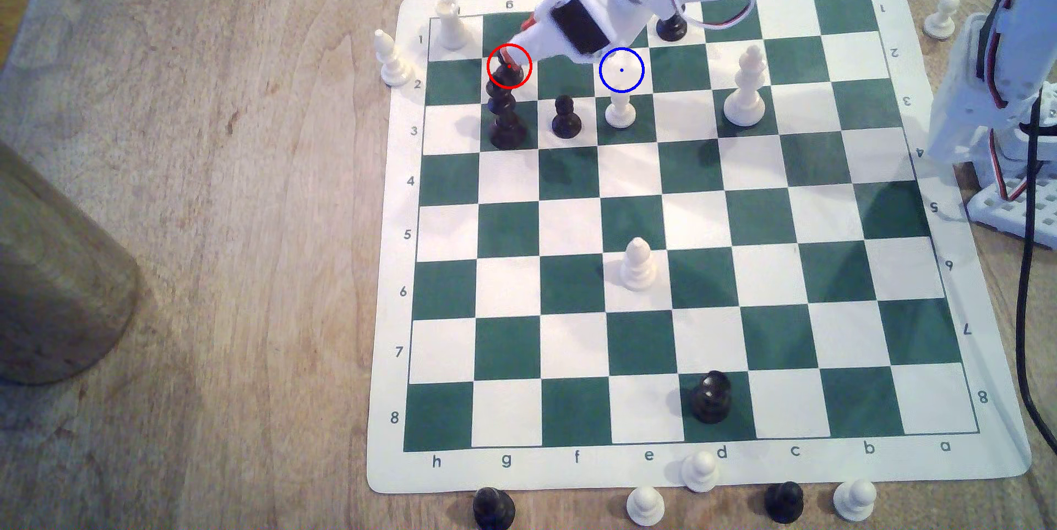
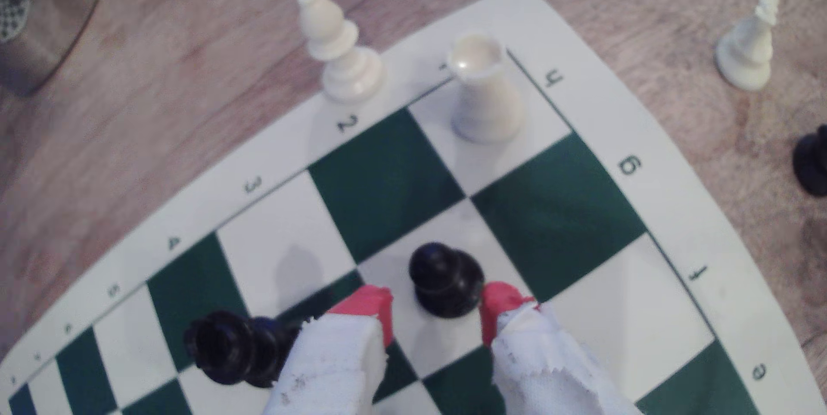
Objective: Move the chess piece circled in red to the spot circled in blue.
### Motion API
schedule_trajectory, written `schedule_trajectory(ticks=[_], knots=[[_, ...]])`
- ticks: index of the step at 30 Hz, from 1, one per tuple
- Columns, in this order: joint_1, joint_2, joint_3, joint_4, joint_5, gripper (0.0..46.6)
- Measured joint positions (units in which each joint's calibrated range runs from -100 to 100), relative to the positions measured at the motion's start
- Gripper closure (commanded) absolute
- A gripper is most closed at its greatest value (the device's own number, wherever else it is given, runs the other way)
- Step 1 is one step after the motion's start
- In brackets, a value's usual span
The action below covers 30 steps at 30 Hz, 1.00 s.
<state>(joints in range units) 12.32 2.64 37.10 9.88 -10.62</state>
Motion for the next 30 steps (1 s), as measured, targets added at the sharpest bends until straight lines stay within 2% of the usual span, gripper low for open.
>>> schedule_trajectory(ticks=[20, 22, 30], knots=[[0.52, 11.65, -8.31, -2.87, 0.0, 37.0], [0.52, 12.4, -8.95, -2.87, 0.0, 39.5], [0.52, 12.9, -10.12, -3.59, 0.0, 44.5]])
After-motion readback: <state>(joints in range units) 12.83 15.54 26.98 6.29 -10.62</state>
